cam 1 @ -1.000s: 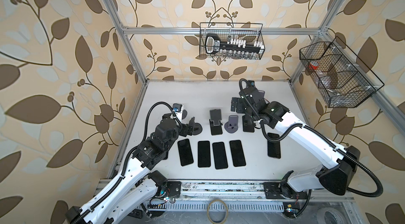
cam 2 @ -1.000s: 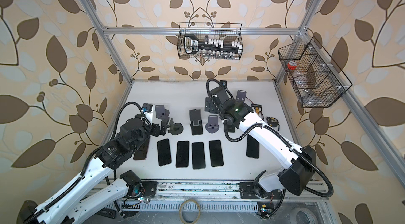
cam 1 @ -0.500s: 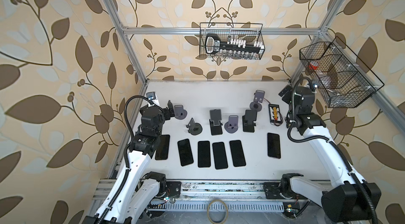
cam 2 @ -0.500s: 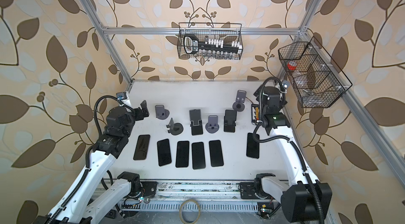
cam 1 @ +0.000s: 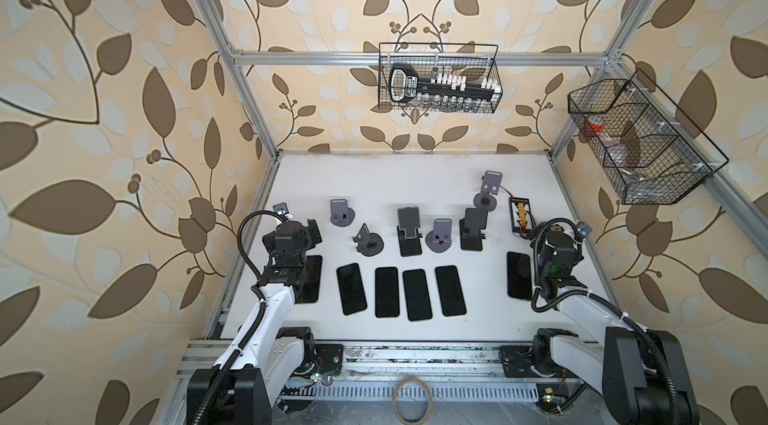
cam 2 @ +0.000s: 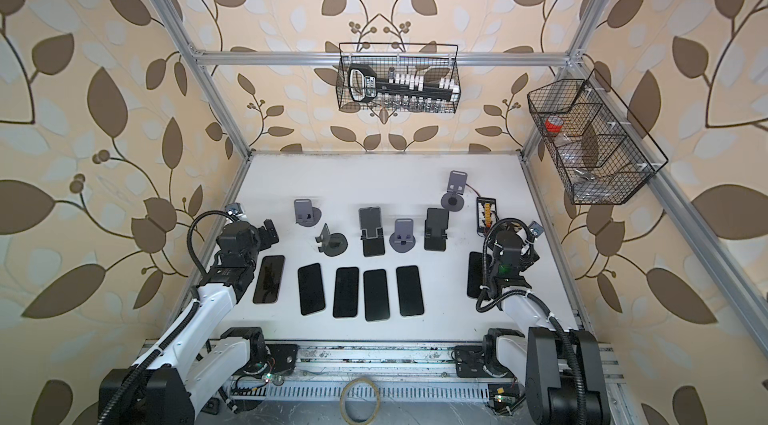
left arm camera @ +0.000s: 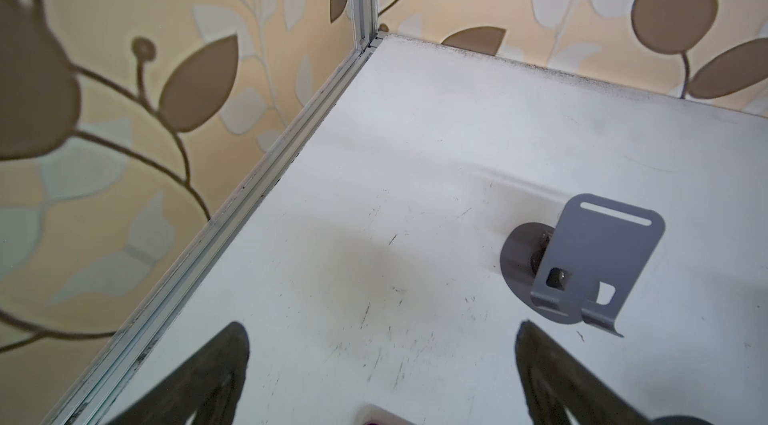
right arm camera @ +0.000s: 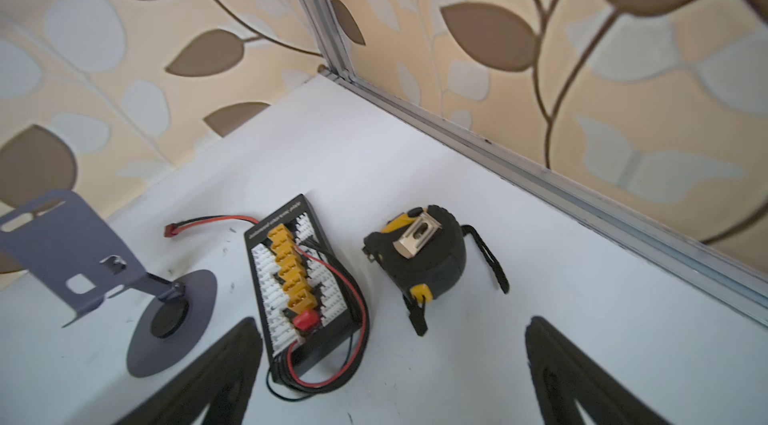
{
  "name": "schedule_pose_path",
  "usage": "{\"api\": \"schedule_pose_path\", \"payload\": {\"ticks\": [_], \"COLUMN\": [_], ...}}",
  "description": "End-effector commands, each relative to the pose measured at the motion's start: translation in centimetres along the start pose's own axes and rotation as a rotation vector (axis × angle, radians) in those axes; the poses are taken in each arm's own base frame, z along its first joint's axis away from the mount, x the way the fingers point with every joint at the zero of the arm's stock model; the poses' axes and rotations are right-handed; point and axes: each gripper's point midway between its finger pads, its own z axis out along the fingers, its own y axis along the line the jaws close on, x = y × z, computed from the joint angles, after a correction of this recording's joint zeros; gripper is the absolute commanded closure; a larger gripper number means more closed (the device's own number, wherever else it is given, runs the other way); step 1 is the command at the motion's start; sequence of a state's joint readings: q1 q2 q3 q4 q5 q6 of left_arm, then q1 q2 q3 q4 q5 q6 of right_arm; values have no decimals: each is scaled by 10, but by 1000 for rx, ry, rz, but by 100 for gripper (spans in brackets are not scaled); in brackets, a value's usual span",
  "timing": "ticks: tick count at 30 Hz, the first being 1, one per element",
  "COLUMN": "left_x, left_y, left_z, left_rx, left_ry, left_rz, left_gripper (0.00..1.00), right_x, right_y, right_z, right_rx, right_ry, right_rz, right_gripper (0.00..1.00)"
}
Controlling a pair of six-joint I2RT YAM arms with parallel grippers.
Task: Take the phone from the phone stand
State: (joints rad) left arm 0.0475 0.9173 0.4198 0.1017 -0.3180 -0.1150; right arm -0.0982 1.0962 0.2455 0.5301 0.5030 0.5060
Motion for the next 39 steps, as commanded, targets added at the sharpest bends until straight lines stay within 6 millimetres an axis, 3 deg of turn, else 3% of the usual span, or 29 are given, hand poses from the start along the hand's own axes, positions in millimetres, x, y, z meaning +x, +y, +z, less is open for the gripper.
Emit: {"api": "schedule_pose_path", "payload": {"ticks": [1,7,18,39], "left_x": [-12,9,29,21], "left_y": [-4,-8,-25,-50], "left_z": [2,4,10,12], "left_rx": [35,77,189,317], "left_ry": [-77,-69,-85,-117], "left_rz": [-46,-60,-51,-28], "left_gripper": [1,1,1,1], "right_x": [-12,-4,-1,11], "right_y": [22,43,59,80], "right_z": [-5,-12,1,-1], "right_rx": [-134,-291,-332,-458], "right_ry": [-72,-111,-115,-102], "right_rz": [-21,-151,-215,-269], "right_gripper": [1,1,0,0]}}
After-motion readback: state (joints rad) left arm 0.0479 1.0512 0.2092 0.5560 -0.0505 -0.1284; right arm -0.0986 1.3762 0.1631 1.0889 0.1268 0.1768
